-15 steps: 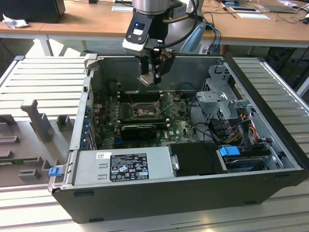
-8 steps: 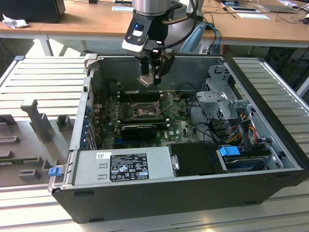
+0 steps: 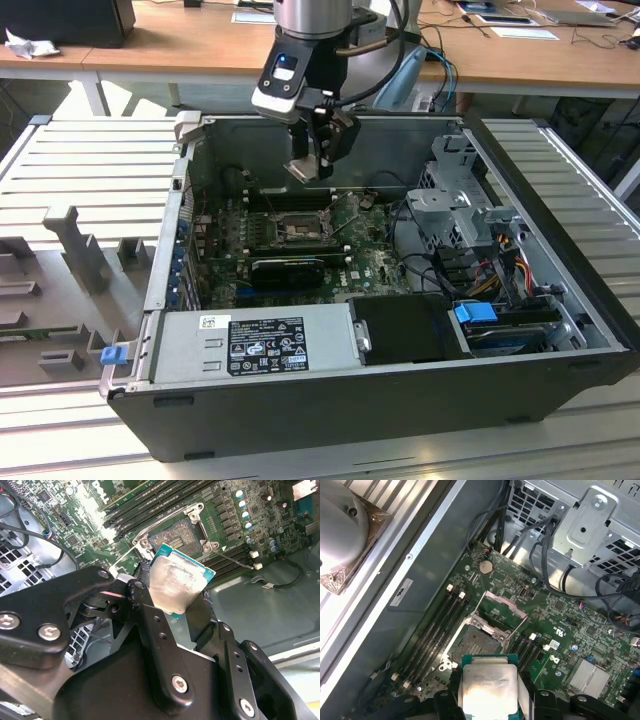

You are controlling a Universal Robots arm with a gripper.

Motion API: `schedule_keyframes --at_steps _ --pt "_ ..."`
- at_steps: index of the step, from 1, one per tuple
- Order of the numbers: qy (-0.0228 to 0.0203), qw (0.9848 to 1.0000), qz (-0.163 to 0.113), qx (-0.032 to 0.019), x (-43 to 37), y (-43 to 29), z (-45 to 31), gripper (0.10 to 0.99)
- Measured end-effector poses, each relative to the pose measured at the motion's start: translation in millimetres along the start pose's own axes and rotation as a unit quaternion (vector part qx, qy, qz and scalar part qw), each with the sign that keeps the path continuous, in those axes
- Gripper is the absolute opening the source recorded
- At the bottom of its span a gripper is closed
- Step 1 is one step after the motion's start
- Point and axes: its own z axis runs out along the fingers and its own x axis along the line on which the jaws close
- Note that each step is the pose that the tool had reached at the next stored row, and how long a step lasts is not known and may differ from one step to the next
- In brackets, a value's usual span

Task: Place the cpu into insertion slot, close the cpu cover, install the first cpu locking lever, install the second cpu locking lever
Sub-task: 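Place the cpu into insertion slot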

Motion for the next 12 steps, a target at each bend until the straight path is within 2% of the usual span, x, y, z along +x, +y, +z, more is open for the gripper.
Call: schedule_keyframes --at_steps 7,10,12 --pt "-0.0005 1.0 0.006 -0.0002 -0.1 -0.3 3.2 0.529" --pt "-0.0022 0.9996 0.027 -0.0005 -0.1 -0.4 4.7 0.529" --pt "-0.0044 0.9985 0.054 -0.0009 -0.1 -0.5 6.5 0.529"
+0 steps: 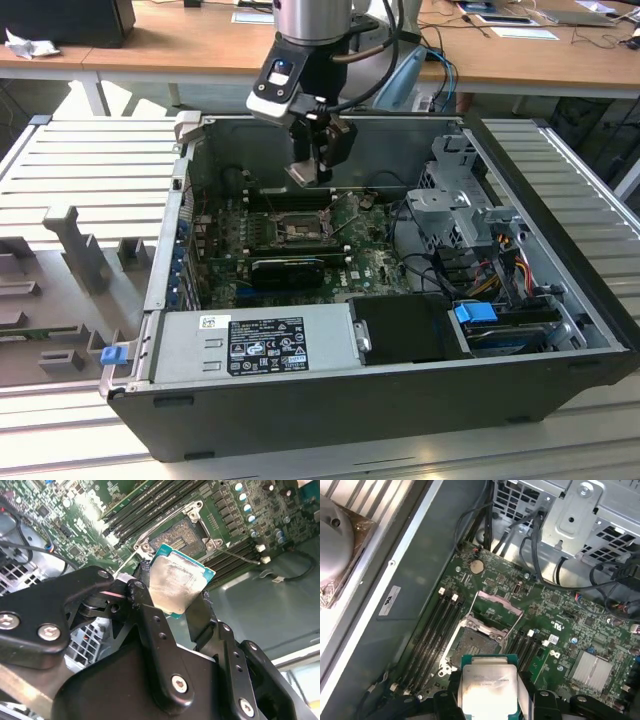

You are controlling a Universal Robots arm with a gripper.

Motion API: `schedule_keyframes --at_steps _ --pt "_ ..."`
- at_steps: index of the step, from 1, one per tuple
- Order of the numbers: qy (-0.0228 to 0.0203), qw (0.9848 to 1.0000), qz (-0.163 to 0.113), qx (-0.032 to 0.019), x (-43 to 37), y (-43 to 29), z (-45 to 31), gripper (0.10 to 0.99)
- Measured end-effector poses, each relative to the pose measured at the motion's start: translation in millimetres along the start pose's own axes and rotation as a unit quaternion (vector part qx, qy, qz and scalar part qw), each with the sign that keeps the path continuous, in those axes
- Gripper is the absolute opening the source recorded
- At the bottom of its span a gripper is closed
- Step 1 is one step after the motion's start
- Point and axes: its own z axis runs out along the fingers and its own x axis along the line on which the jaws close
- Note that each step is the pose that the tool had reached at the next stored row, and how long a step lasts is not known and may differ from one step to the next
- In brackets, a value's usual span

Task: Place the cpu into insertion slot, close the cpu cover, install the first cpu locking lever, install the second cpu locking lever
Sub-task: 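Place the cpu into insertion slot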

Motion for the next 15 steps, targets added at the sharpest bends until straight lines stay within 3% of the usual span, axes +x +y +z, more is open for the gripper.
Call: schedule_keyframes --at_steps 8,15 --pt "-0.0047 0.9984 0.057 -0.0009 -0.1 -0.2 2.7 0.529" --pt "-0.0055 0.9977 0.067 -0.0012 -0.1 -0.5 6.9 0.529"
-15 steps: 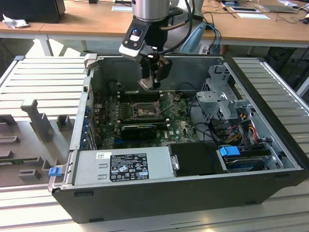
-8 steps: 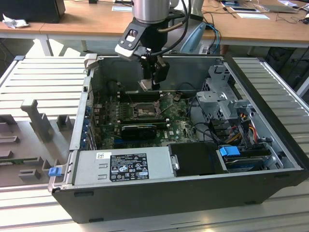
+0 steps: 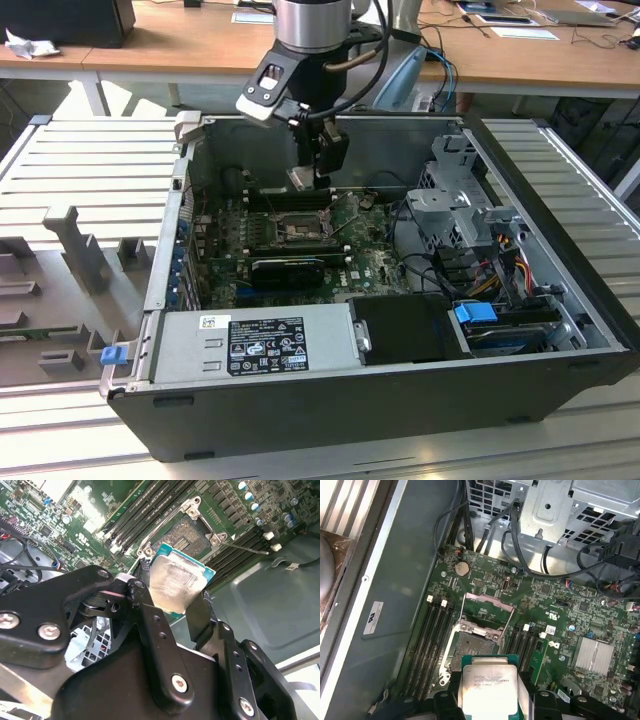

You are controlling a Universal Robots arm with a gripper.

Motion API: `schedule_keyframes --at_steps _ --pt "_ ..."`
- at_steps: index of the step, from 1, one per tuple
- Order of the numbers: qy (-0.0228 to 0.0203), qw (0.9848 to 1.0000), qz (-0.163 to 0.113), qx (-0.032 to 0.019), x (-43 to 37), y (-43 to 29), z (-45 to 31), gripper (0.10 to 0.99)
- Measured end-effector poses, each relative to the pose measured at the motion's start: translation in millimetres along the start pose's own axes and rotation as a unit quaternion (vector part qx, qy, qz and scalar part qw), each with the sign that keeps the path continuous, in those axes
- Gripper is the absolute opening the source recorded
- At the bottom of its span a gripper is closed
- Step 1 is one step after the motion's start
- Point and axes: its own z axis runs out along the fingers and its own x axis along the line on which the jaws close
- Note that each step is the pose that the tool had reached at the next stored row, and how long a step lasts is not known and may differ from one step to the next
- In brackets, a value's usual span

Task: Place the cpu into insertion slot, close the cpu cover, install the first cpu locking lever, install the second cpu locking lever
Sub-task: 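Place the cpu into insertion slot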

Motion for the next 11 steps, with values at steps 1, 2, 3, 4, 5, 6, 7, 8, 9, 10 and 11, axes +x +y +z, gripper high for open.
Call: schedule_keyframes --at_steps 1,2,3,4,5,6,7,8,9,10,11 --pt "0.0 1.0 0.0 0.0 0.0 -0.1 0.5 0.529" --pt "0.0 1.0 0.0 0.0 -0.1 -0.1 1.0 0.529" --pt "0.0001 1.0 0.0 0.0 -0.1 -0.2 1.8 0.529" --pt "0.0 1.0 0.0 0.0 -0.1 -0.3 2.5 0.529" --pt "0.0 1.0 0.0 0.0 -0.1 -0.3 3.2 0.529" --pt "0.0 1.0 0.0 0.0 -0.1 -0.3 3.6 0.529" --pt "-0.0001 1.0 0.001 0.0001 -0.1 -0.4 4.2 0.529" --pt "-0.0002 1.0 0.003 0.0 -0.2 -0.4 4.9 0.529" --pt "-0.0008 1.0 0.01 -0.0001 -0.2 -0.5 6.2 0.529" --pt "-0.0012 0.9999 0.015 -0.0003 -0.2 -0.6 7.3 0.529" --pt "-0.0017 0.9998 0.022 -0.0003 -0.2 -0.7 8.7 0.529"
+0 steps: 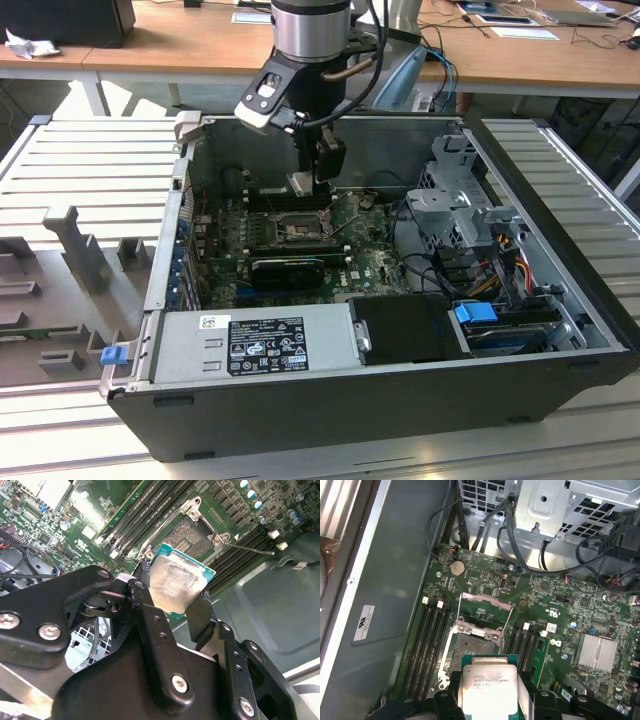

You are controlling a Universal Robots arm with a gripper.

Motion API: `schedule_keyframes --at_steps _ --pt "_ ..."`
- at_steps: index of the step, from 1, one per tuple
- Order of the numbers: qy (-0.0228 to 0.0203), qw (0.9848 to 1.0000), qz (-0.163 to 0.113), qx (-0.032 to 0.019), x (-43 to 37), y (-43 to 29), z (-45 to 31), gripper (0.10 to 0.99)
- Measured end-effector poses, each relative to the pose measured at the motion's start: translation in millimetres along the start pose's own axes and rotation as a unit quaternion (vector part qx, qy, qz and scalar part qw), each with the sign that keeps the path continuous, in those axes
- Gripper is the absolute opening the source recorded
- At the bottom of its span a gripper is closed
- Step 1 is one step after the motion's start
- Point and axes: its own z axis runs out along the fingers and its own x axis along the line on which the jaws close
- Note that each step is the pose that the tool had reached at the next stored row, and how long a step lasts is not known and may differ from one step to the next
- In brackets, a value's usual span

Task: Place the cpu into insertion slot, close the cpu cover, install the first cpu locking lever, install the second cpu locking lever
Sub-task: 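Place the cpu into insertion slot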

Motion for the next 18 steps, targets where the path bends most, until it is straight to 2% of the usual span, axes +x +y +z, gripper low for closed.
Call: schedule_keyframes --at_steps 18 --pt "-0.0027 0.9994 0.034 -0.0006 -0.1 -0.4 5.5 0.529"
